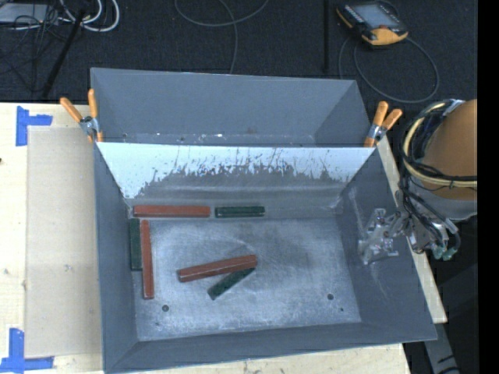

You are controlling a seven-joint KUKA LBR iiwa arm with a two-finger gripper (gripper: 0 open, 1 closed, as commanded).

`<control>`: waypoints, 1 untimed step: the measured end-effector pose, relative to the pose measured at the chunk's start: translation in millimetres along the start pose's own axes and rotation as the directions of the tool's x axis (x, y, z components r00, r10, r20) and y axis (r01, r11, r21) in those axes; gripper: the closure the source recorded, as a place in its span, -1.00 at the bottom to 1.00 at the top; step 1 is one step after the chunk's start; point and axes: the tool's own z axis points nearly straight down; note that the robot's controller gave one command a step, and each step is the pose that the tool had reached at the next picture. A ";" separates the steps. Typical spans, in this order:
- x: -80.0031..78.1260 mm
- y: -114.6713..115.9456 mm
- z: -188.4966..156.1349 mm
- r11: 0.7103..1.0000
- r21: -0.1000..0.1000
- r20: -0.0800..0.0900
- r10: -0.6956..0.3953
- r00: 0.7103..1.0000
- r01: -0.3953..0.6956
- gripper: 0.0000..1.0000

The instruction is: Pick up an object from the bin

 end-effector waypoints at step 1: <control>0.0 0.0 0.0 1.000 0.000 0.000 -0.001 1.000 0.001 -1.00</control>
Offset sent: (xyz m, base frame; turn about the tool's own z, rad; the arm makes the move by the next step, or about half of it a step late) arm 0.0000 0.0000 0.0000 0.0000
